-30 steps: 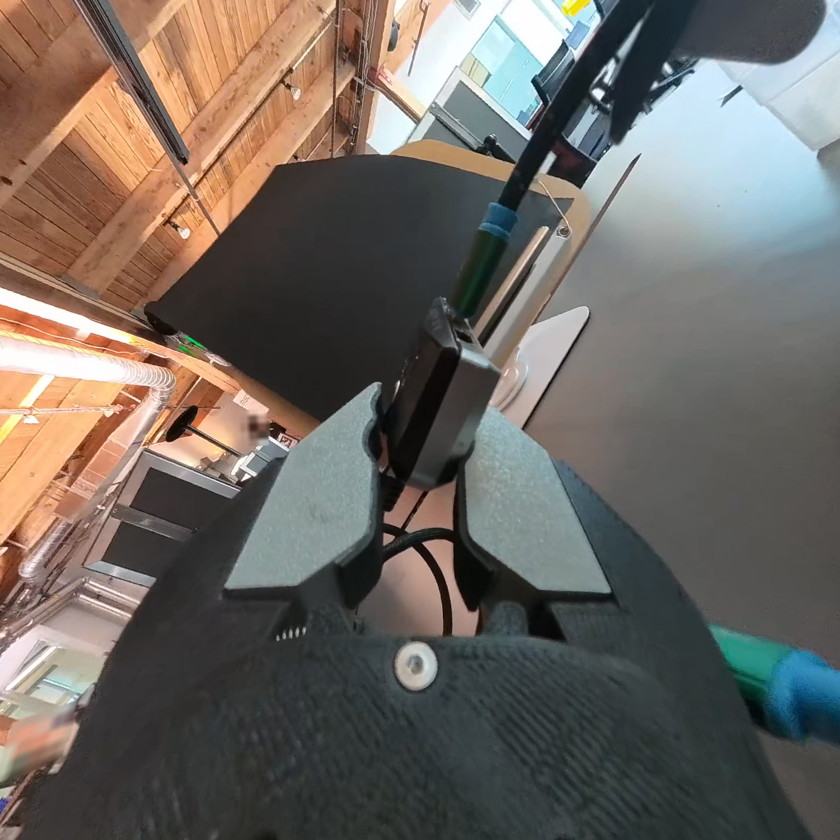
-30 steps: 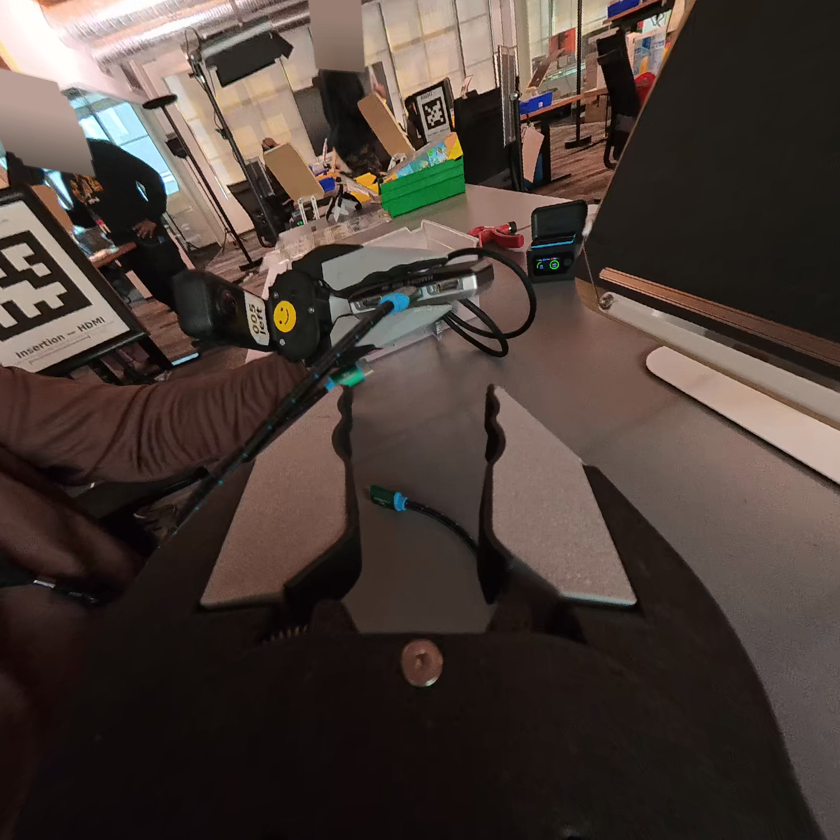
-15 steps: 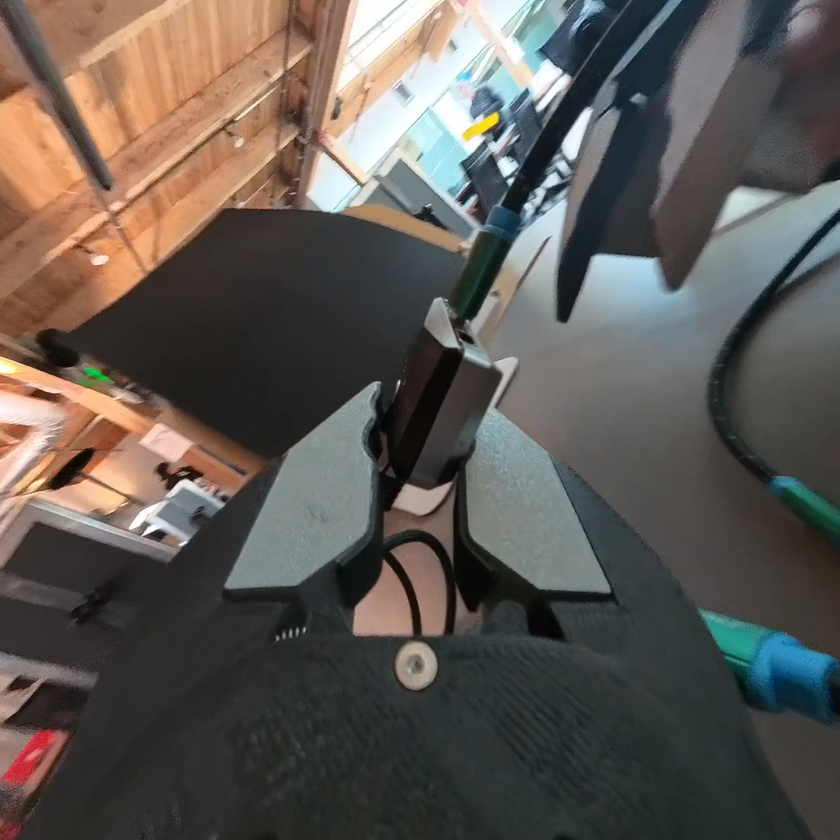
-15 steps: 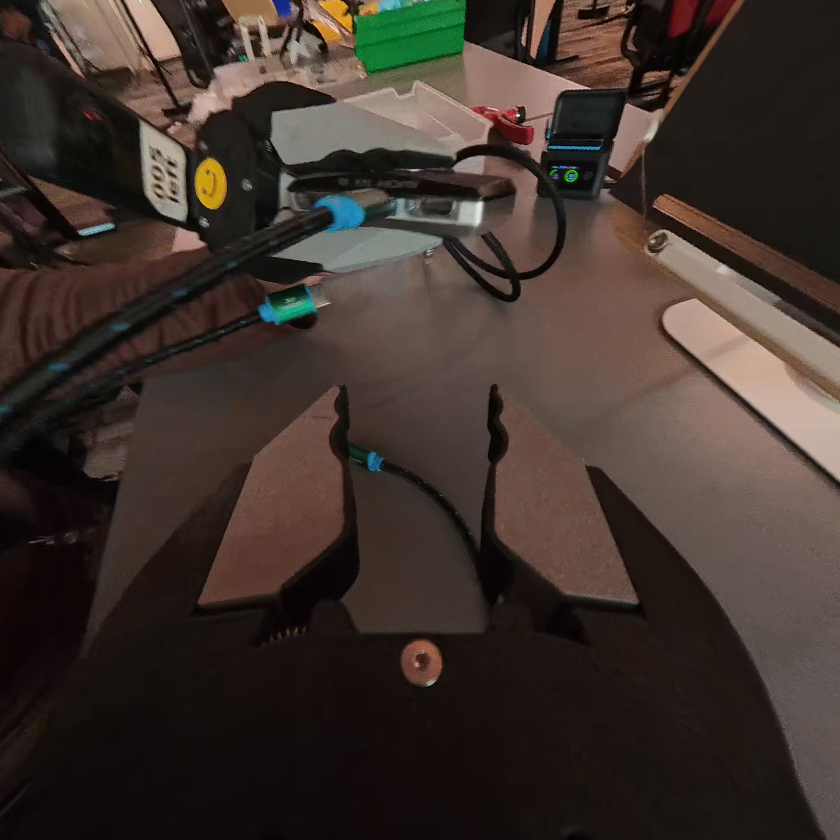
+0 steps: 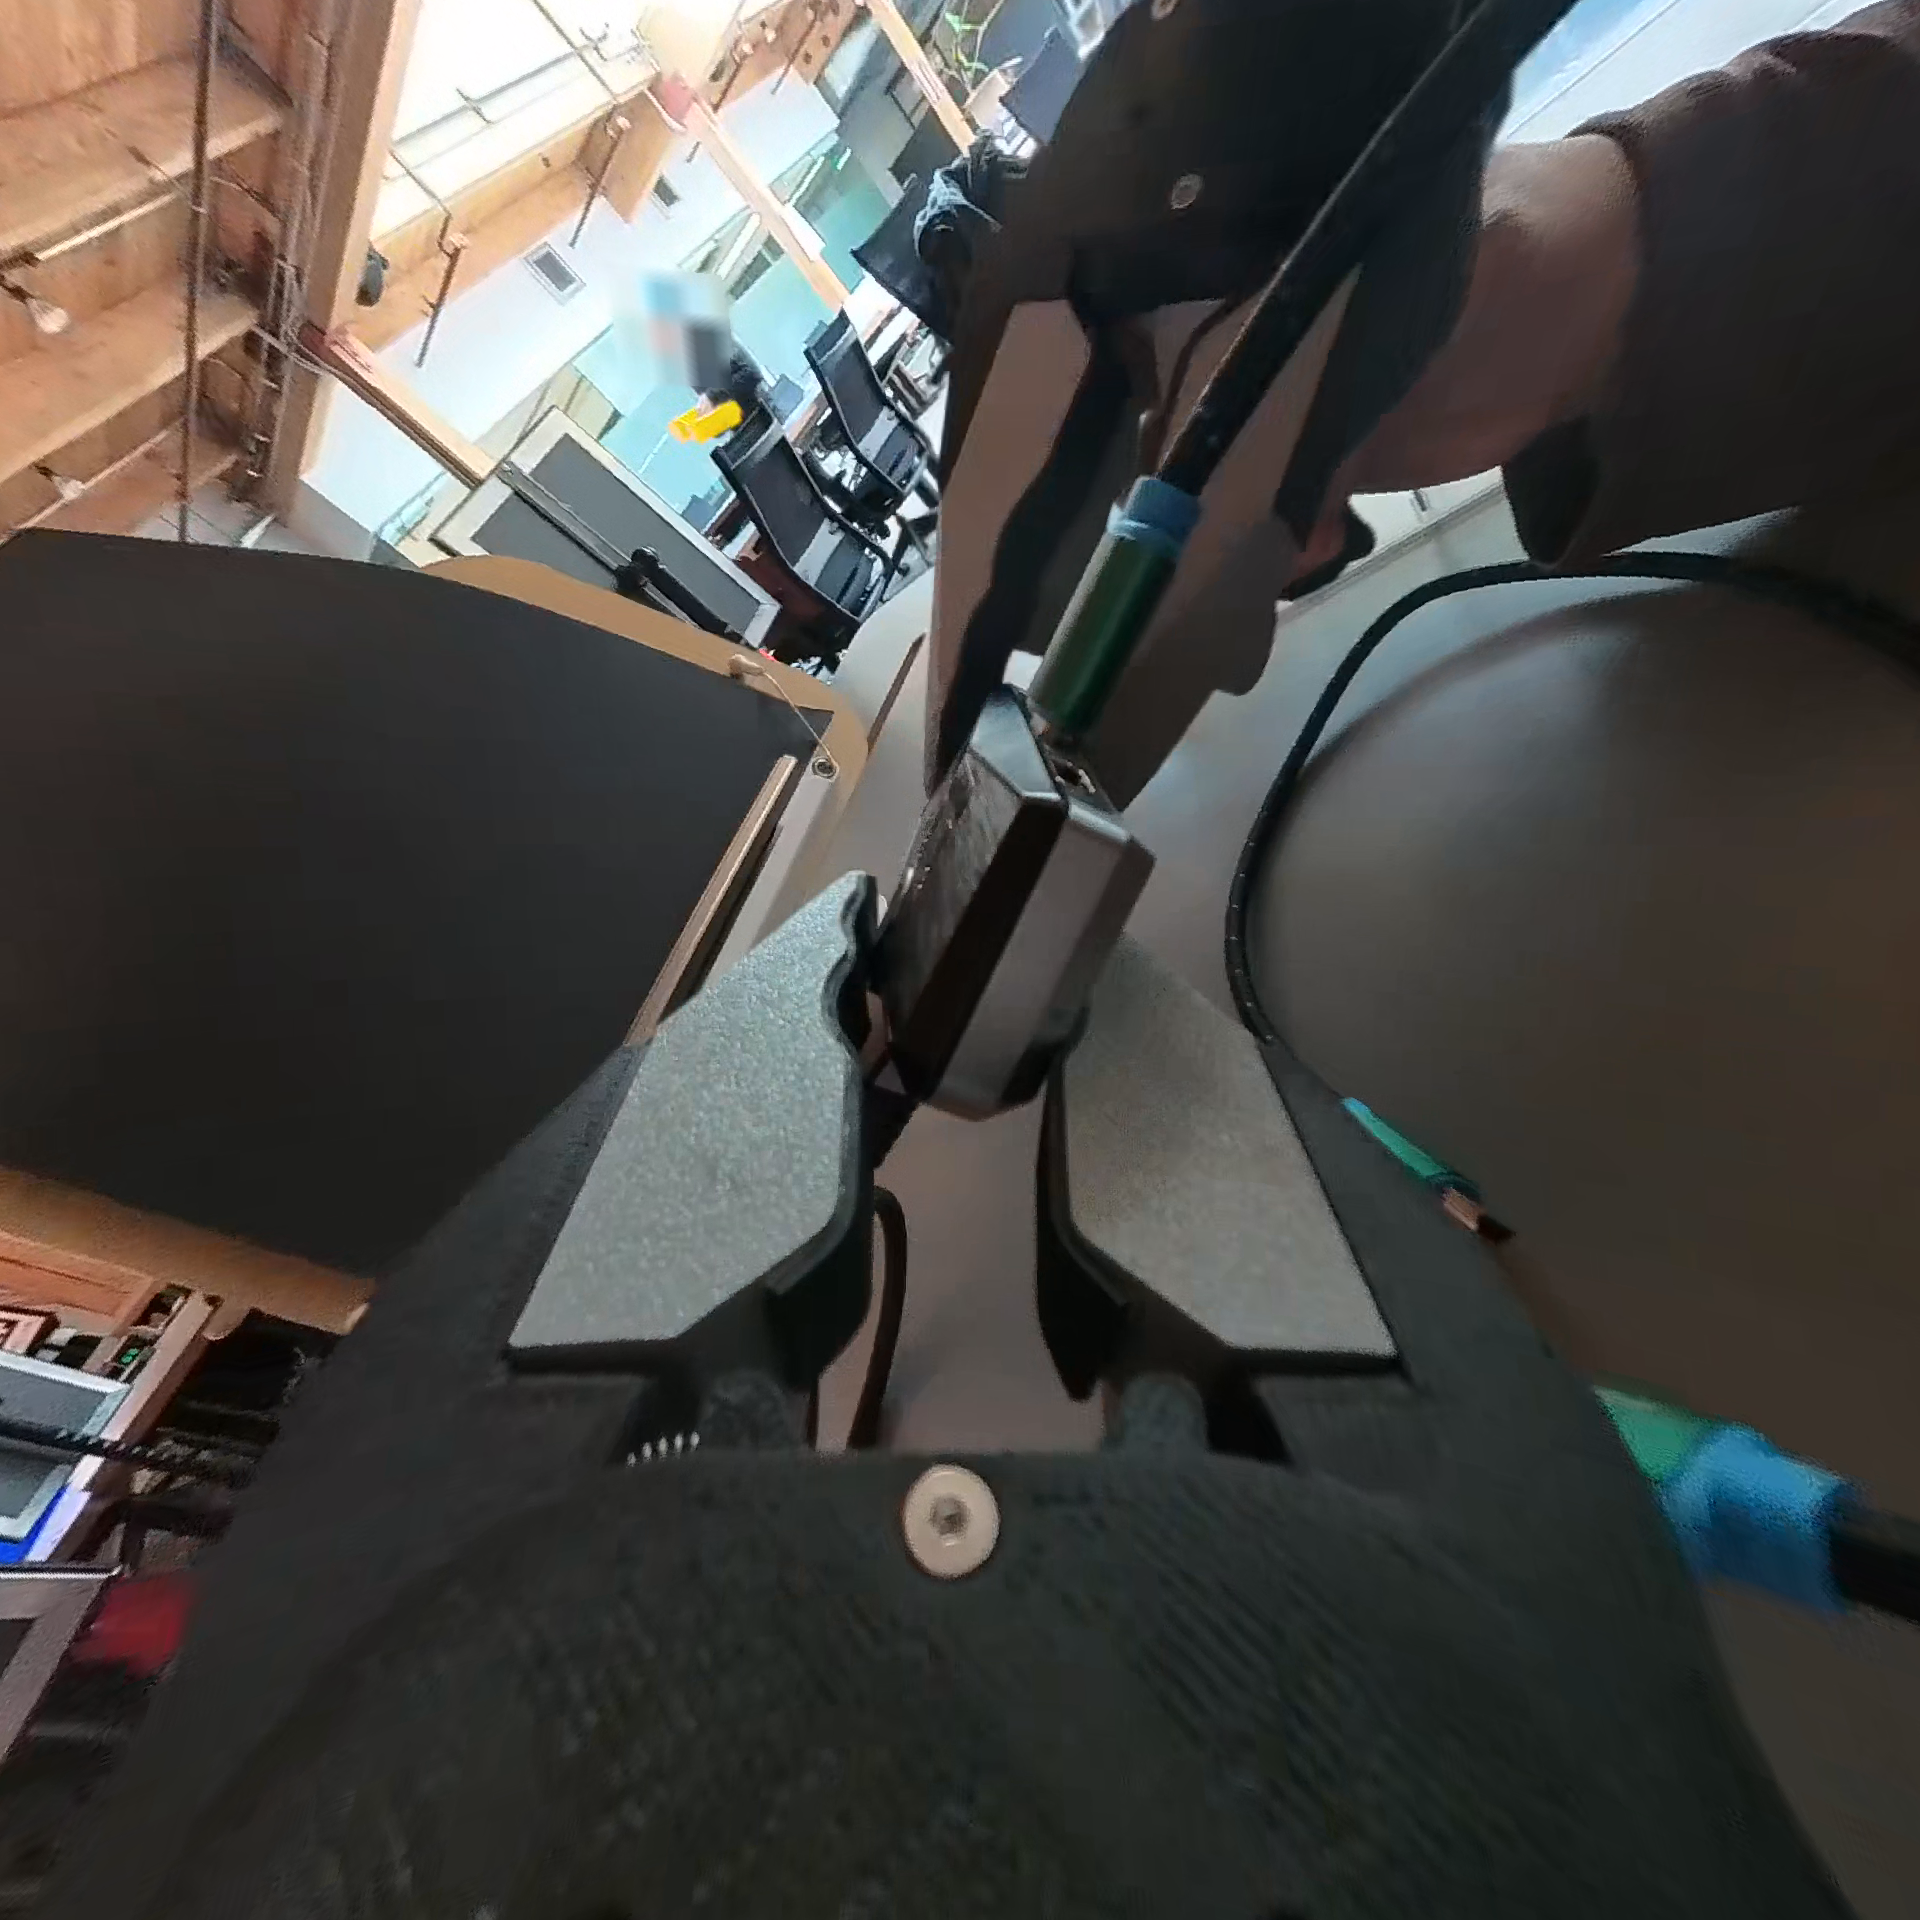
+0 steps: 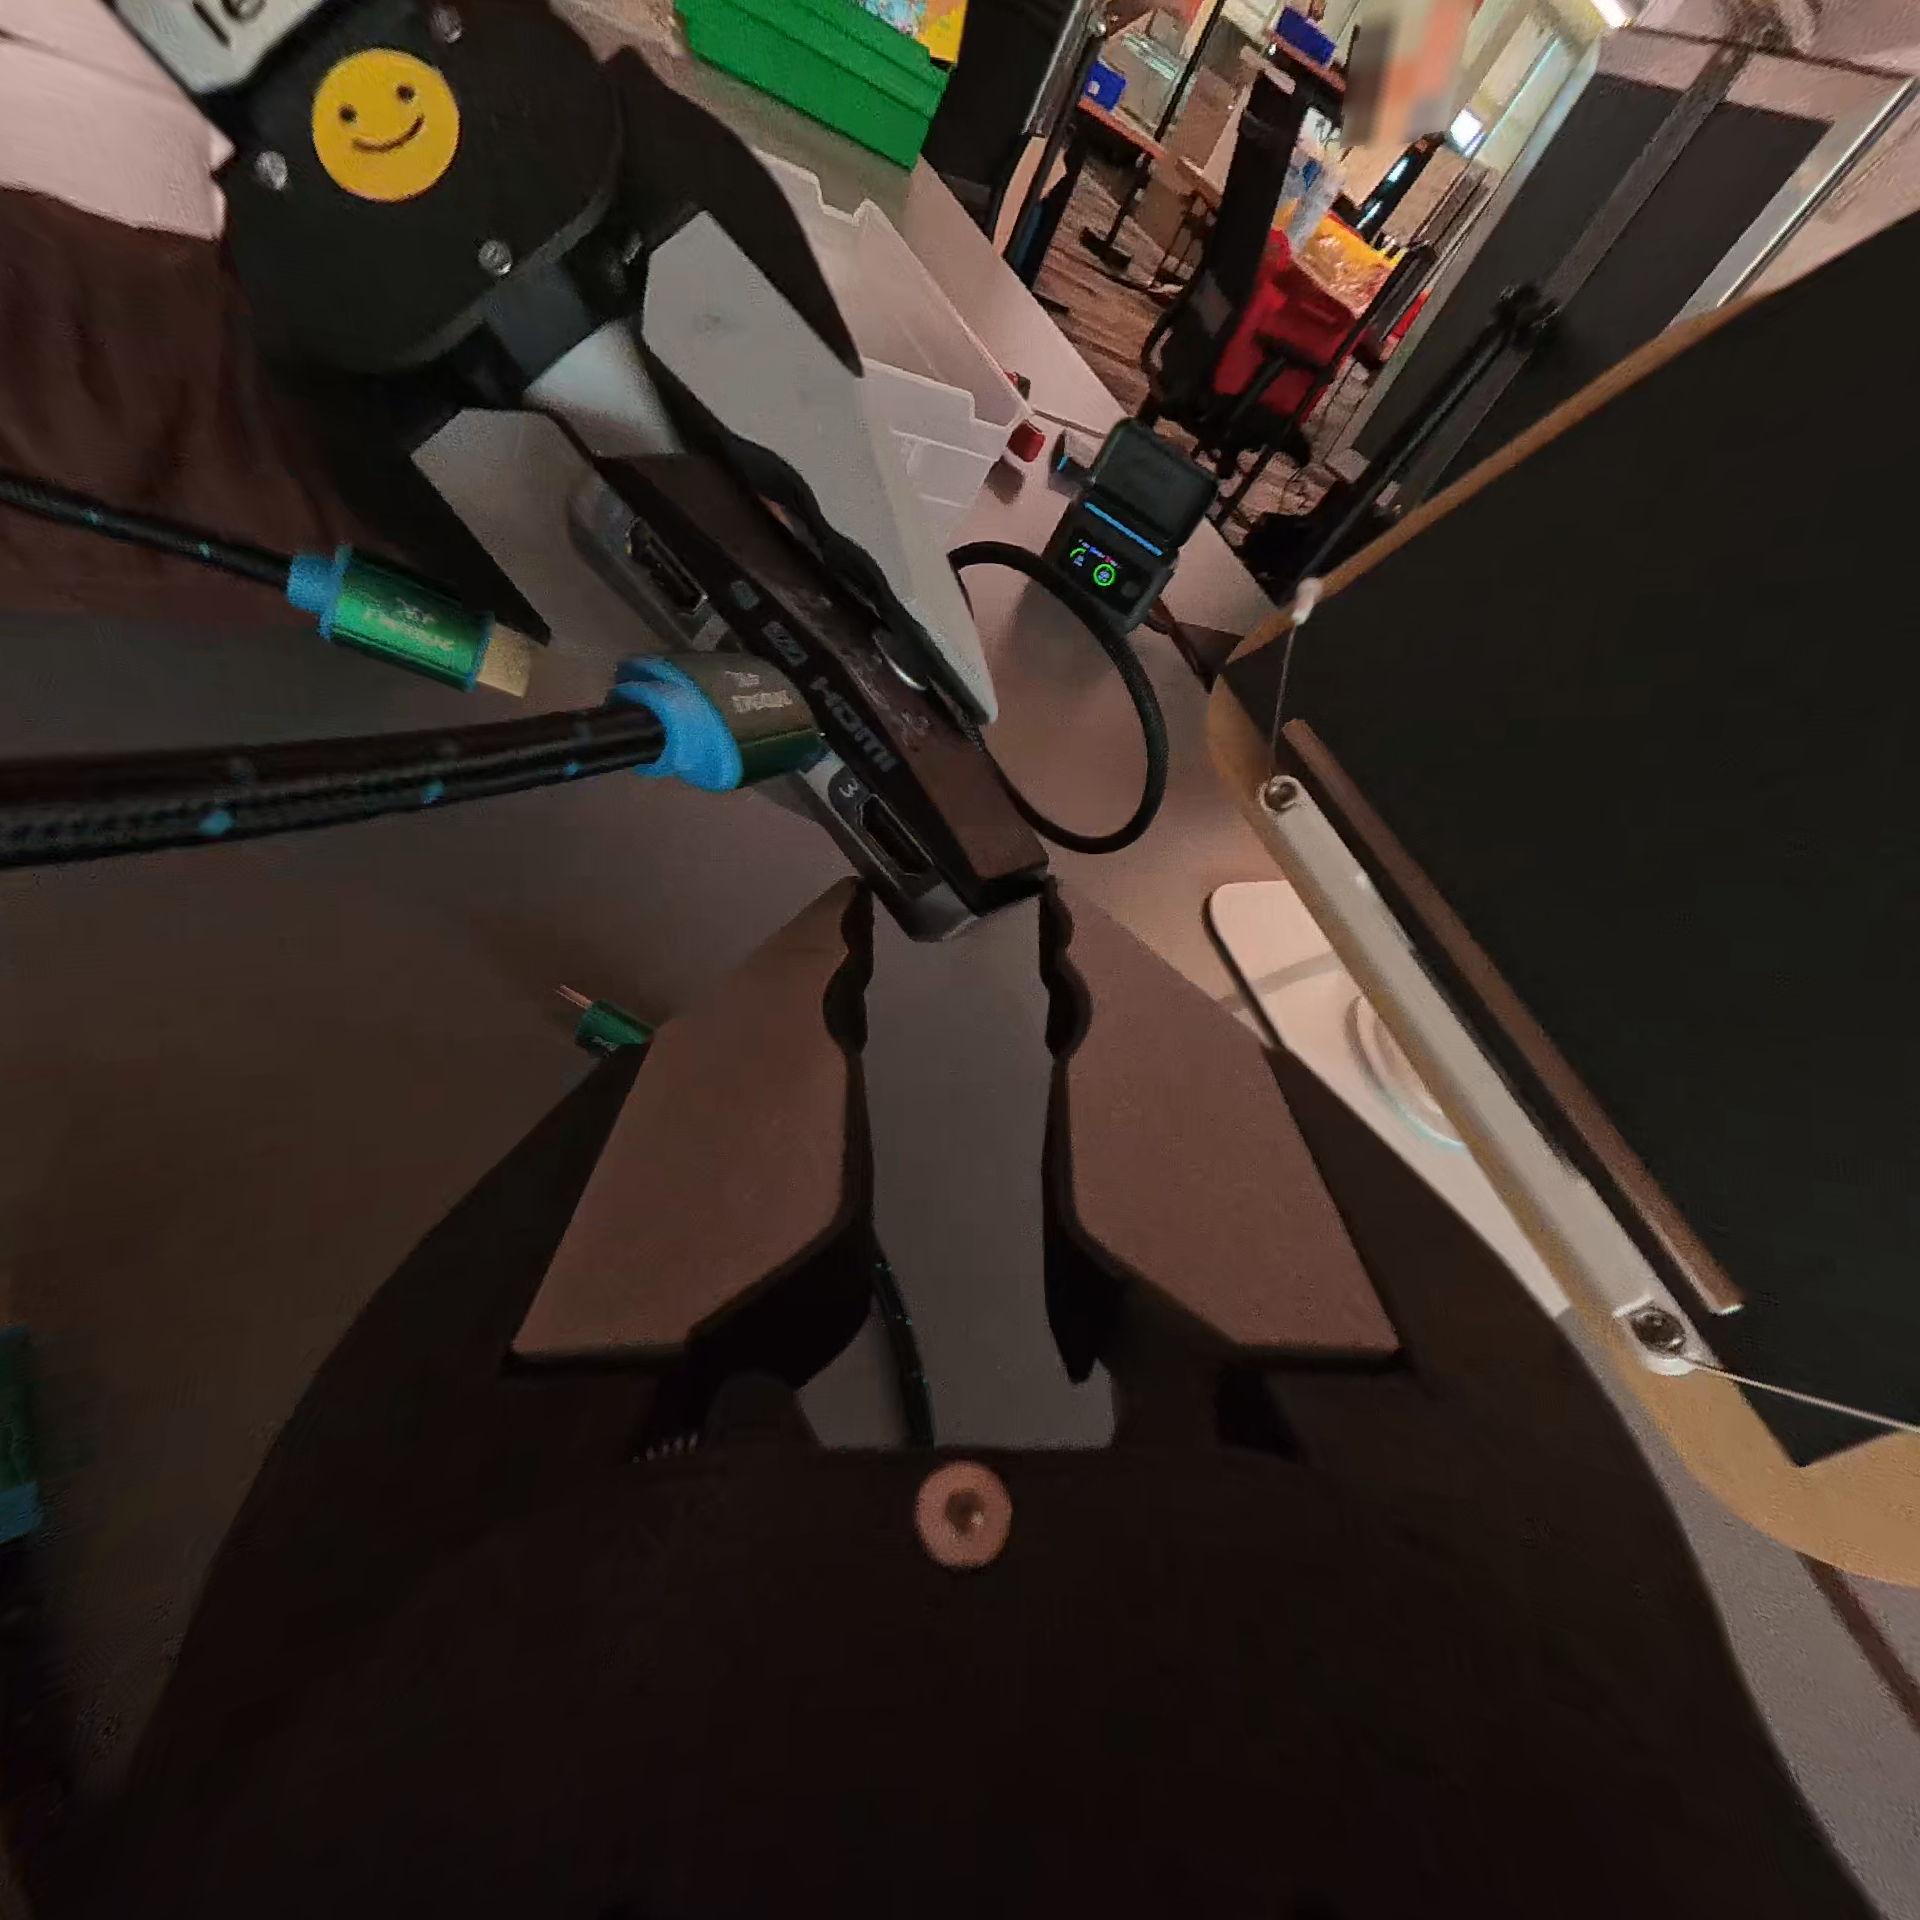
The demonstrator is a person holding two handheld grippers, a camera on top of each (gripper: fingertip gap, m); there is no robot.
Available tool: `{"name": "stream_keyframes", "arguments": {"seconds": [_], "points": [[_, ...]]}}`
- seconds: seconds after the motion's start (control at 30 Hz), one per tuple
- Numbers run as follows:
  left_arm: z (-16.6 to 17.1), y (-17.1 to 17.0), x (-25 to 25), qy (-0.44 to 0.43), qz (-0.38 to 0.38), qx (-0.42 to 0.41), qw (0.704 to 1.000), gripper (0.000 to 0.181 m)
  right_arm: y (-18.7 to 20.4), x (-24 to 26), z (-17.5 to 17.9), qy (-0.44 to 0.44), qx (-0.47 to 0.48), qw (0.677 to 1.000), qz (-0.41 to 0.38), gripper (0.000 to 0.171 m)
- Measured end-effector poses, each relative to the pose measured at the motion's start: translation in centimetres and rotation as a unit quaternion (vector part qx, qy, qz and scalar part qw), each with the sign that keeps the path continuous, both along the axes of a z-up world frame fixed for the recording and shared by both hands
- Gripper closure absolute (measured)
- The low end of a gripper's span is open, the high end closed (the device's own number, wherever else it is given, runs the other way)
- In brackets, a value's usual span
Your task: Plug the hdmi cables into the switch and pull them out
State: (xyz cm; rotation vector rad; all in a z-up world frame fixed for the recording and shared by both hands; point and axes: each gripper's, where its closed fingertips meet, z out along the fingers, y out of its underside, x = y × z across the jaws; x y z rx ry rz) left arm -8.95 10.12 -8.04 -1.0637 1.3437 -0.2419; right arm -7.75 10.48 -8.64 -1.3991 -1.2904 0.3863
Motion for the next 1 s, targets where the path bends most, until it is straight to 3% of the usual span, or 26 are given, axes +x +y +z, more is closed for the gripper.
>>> {"name": "stream_keyframes", "arguments": {"seconds": [0.43, 0.77, 1.0], "points": [[-1.0, 0.0, 0.5, 0.019, -0.001, -0.015, 1.0, 0.152, -0.3, 0.2, -0.7, -0.038, 0.009, 0.999, -0.001, 0.142], [-0.6, -0.2, 0.8, 0.051, 0.036, 0.09, 0.994, 0.149, -0.2, 0.6, -1.7, -0.039, -0.078, 0.996, 0.004, 0.142], [-1.6, -0.9, 1.4, 0.082, 0.021, 0.093, 0.992, 0.15, -0.3, 0.6, -3.3, -0.076, -0.098, 0.992, 0.006, 0.141]]}}
